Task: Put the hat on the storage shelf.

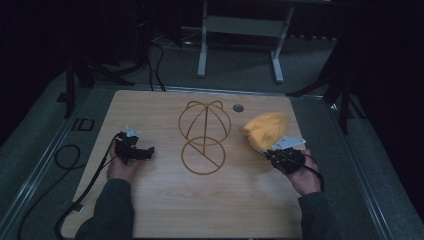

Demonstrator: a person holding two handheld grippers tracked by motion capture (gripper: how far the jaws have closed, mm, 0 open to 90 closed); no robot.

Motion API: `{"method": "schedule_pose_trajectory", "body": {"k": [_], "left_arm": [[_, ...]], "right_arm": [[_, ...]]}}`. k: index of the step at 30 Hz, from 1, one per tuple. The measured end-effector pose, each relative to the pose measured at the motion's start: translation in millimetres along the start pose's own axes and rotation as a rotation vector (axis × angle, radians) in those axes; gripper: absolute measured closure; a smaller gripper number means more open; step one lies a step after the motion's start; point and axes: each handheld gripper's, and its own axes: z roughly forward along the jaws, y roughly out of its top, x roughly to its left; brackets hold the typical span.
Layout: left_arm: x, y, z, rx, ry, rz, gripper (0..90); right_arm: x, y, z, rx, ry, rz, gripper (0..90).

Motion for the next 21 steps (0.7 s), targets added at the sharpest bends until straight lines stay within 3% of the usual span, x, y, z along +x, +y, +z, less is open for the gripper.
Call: {"method": "schedule_pose_trajectory", "body": {"k": [21], "left_arm": [[0.0,0.0,0.0,0.0,0.0,0.0,4.9]], "right_arm": [[-20.8,-4.5,-39.4,-0.009,-0.01,0.002,83.7]]}}
